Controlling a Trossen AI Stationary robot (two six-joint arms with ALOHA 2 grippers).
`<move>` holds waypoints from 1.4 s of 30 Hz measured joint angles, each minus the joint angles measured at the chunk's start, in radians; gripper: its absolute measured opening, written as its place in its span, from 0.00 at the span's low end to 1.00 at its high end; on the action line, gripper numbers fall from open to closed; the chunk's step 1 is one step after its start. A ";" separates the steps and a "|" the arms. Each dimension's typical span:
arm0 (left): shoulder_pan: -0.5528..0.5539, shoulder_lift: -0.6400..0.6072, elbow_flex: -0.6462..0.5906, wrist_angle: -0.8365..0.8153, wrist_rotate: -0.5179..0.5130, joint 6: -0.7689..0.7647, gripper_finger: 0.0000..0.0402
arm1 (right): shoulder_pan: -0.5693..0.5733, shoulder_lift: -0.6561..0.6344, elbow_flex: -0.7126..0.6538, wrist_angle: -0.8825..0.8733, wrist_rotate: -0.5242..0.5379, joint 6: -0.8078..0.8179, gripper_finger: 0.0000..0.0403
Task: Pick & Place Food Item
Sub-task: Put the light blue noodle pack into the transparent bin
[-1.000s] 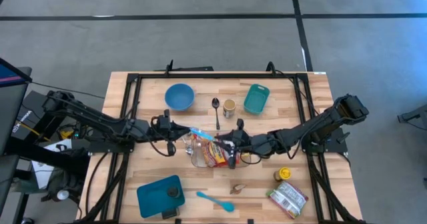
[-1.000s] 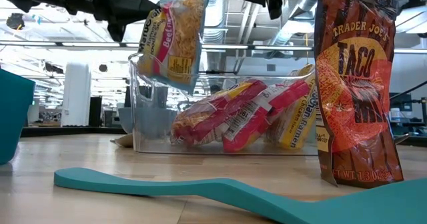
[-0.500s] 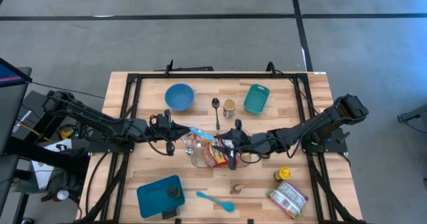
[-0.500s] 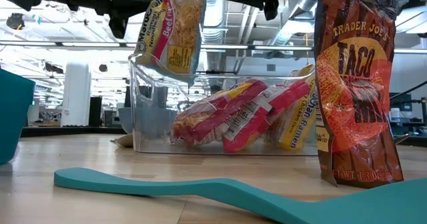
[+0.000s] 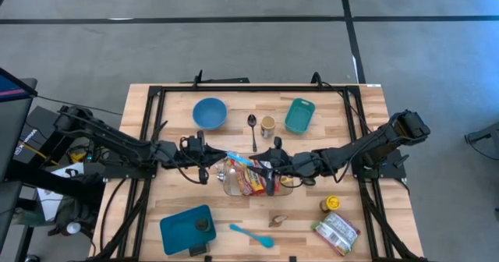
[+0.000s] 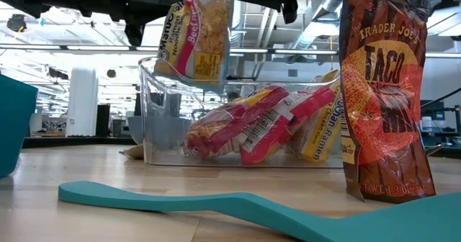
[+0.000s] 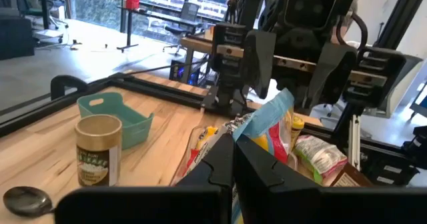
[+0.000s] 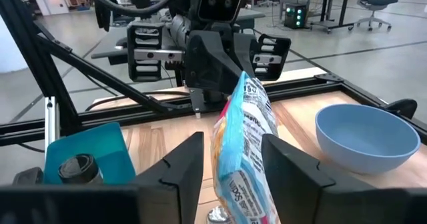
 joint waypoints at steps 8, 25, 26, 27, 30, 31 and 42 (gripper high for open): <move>0.000 0.000 0.000 0.034 0.019 0.002 0.00 | 0.003 0.000 0.000 -0.003 0.000 0.007 0.33; 0.000 -0.001 0.000 0.046 0.039 -0.001 0.00 | 0.001 0.001 0.000 -0.027 -0.003 0.010 0.01; 0.000 -0.001 0.000 0.046 0.039 -0.001 0.00 | 0.001 0.001 0.000 -0.022 -0.003 0.010 0.01; 0.000 -0.001 0.000 0.046 0.039 -0.001 0.00 | 0.001 0.001 0.000 -0.021 -0.003 0.010 0.02; 0.000 -0.001 0.000 0.046 0.039 -0.001 0.00 | 0.001 0.001 0.000 -0.021 -0.003 0.010 0.02; 0.000 -0.001 0.000 0.046 0.039 -0.001 0.00 | 0.001 0.001 0.000 -0.021 -0.003 0.008 0.01; 0.000 -0.001 0.000 0.045 0.076 0.007 0.09 | 0.020 0.000 0.000 -0.027 -0.002 -0.022 0.00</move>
